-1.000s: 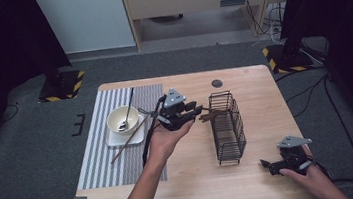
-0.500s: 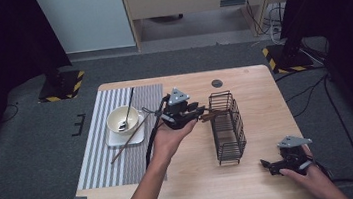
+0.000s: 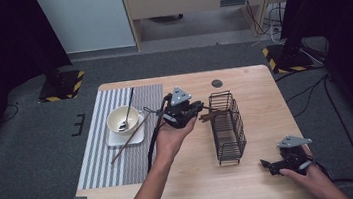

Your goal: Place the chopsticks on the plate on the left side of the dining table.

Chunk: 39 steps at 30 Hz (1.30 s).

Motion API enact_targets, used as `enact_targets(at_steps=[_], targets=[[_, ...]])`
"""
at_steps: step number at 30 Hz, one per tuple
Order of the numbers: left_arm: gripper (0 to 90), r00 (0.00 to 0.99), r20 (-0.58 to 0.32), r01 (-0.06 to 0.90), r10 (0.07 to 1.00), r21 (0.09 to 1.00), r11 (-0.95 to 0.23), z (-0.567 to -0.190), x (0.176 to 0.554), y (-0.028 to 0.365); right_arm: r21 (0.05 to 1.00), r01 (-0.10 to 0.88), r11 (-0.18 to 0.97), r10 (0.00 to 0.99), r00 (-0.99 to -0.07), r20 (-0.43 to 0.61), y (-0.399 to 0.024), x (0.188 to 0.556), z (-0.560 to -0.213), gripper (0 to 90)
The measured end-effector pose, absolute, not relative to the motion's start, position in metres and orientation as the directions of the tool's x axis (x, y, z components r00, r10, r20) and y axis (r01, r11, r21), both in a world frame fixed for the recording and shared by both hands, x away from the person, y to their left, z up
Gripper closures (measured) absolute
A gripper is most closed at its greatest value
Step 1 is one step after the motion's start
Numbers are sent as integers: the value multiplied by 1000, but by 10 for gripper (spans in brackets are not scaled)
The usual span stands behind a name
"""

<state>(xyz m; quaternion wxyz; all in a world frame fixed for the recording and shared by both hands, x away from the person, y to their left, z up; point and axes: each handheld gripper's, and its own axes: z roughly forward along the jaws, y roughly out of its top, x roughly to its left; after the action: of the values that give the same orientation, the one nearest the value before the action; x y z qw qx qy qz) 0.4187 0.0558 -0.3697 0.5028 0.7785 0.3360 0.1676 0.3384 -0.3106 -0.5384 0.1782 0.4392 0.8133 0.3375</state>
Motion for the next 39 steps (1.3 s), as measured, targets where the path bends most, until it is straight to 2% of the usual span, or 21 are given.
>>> enact_targets(at_steps=[4, 12, 25, 39], targets=[[835, 722, -49, 310, 690, 915, -259, -366, 414, 59, 706, 593, 387, 835, -551, 5, -311, 338, -538, 2], [835, 733, -82, 302, 676, 929, -215, -360, 408, 75, 706, 594, 387, 835, -551, 6, -311, 338, -538, 2], [836, 727, -240, 339, 644, 940, -33, -368, 411, 114, 706, 594, 386, 835, -551, 7, -311, 338, -538, 2], [836, 739, -320, 329, 593, 939, 97, -369, 412, 128, 706, 593, 388, 834, -551, 5, -311, 338, -538, 2]])
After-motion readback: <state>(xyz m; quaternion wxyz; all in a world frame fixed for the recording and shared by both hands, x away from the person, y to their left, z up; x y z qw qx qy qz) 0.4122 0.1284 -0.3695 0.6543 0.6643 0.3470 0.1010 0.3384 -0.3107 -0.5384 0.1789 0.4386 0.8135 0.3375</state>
